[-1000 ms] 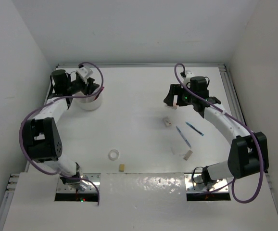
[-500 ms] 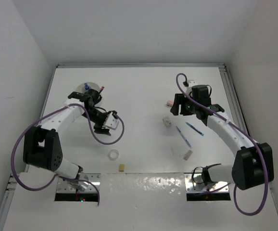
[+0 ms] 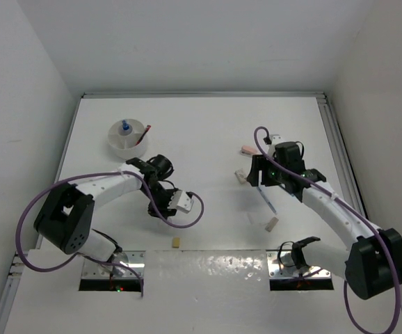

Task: Sort the stationery into containers
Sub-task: Pick up the stationery from the corner of the board.

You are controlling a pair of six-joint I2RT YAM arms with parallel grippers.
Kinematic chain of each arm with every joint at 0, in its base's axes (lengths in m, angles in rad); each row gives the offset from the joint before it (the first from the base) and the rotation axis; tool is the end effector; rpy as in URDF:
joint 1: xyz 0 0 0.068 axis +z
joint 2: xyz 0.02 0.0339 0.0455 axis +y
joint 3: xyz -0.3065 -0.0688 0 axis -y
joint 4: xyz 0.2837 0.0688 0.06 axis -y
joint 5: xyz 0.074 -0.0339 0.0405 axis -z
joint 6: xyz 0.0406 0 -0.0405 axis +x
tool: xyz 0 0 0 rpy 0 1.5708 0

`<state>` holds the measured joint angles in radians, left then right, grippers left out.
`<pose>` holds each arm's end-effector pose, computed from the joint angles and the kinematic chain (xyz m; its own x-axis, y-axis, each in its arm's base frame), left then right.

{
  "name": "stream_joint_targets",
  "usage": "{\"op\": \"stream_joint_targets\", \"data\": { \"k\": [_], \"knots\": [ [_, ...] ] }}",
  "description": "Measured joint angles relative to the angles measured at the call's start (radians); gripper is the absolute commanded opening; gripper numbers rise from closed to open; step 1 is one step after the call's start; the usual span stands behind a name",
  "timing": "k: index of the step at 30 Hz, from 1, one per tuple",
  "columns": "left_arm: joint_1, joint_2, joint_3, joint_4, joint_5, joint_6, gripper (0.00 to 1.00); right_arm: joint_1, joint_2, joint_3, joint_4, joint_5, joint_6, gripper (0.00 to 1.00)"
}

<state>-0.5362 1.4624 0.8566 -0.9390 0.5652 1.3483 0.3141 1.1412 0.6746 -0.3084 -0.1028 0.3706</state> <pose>0.2099 -0.1500 0.1977 0.2428 0.8138 -0.5279 0.9360 -0.3395 -0.0928 0.2407 0.0826 0.2381 -0.7569 0.1329 -0.6399 -0.1104 0.9390 0.3257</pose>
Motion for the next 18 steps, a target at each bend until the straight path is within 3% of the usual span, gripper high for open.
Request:
{"op": "stream_joint_targets", "data": {
  "k": [9, 16, 18],
  "knots": [
    [-0.043, 0.01, -0.07, 0.2, -0.105, -0.134, 0.37, 0.004, -0.109, -0.05, -0.031, 0.045, 0.007, 0.69],
    [-0.065, 0.025, -0.101, 0.191, -0.109, -0.115, 0.36, 0.004, -0.135, -0.054, -0.048, 0.077, 0.007, 0.69],
    [-0.065, 0.025, -0.102, 0.187, -0.112, -0.117, 0.3, 0.004, -0.135, -0.054, -0.06, 0.079, 0.007, 0.69]
  ]
}}
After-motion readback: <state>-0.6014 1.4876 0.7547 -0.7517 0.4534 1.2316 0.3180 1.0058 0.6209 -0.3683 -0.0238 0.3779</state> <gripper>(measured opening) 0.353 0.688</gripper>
